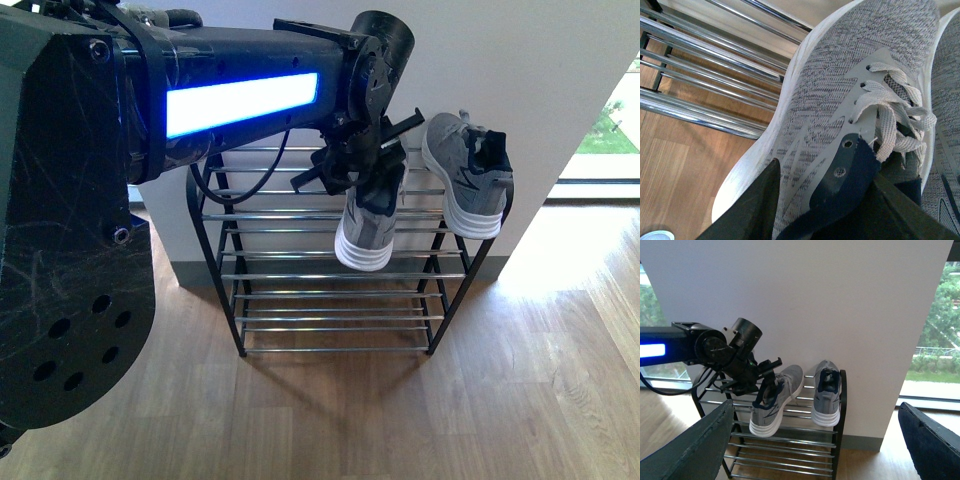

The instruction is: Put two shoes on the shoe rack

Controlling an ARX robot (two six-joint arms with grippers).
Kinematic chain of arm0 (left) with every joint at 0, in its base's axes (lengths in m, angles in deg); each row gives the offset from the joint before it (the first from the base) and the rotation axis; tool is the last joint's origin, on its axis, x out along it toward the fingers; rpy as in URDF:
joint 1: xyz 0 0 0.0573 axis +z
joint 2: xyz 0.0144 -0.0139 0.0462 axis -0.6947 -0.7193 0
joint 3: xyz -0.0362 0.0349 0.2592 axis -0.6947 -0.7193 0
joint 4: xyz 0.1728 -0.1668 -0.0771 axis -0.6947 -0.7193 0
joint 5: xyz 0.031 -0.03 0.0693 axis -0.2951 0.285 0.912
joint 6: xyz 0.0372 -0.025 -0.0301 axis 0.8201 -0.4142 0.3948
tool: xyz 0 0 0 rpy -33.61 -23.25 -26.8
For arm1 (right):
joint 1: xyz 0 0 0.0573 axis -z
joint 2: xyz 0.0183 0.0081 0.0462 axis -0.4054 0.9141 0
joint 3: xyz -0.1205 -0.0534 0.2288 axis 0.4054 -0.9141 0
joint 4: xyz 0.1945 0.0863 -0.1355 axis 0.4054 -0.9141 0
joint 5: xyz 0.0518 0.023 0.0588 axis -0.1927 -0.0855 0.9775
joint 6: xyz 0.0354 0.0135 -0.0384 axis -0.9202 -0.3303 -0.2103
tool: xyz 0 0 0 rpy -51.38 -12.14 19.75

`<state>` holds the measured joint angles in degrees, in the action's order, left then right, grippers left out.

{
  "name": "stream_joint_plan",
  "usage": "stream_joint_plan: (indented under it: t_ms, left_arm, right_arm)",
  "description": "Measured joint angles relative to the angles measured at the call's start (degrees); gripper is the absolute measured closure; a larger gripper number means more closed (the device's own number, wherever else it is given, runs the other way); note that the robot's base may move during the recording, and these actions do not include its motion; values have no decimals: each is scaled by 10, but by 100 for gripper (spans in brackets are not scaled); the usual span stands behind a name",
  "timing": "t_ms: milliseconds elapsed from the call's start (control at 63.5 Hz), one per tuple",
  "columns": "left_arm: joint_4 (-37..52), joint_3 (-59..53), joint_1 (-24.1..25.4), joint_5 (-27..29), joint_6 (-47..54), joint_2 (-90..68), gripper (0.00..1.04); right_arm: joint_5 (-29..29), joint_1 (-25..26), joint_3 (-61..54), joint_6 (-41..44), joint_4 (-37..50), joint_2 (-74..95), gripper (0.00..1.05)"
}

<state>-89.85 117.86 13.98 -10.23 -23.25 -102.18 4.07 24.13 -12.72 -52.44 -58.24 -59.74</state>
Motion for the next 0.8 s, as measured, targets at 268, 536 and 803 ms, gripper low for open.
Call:
stream_joint_plan:
  t_ms: [268,536,803]
  left_arm:
    - [7,0,3,0,-11,0,8]
    - [17,0,5,-11,-28,3,9]
    - [10,0,6,-17,-32,30,7]
  right_arm:
    - [0,0,0,0,0,0,9]
    - [0,0,0,0,0,0,9]
    - [0,0,0,0,0,0,9]
